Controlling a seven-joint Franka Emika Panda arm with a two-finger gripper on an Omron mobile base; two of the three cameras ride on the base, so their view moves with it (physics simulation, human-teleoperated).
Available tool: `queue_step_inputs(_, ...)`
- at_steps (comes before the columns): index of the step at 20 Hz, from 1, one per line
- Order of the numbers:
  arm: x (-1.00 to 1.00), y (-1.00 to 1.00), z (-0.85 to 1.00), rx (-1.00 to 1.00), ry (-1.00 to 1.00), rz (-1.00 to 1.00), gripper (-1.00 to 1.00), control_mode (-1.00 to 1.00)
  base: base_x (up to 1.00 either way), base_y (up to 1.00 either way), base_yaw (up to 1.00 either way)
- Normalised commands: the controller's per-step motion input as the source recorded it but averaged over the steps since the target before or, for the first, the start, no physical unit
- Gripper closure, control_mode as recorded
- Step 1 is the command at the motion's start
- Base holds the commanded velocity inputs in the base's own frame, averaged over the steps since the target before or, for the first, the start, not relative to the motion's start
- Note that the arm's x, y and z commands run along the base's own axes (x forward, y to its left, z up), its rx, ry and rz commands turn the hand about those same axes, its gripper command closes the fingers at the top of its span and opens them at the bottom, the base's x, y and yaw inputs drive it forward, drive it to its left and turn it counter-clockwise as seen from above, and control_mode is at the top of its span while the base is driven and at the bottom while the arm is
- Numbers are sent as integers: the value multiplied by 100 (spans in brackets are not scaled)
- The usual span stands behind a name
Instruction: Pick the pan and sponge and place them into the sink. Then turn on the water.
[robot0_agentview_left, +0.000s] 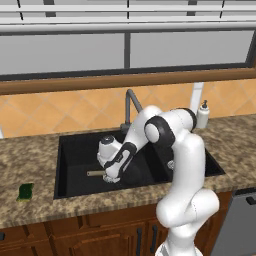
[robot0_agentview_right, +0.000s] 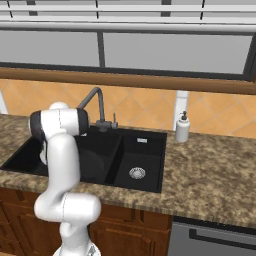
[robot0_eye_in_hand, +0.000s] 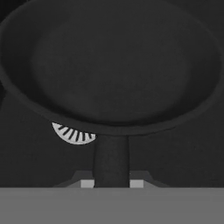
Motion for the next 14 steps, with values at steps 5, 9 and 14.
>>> queue_step_inputs(5, 17, 19, -41, 0, -6, 0, 100, -100, 0, 0, 0)
queue_step_inputs(9, 14, 19, -45, 0, -7, 0, 100, -100, 0, 0, 0)
queue_step_inputs(14, 9, 20, -49, 0, -10, 0, 100, -100, 0, 0, 0)
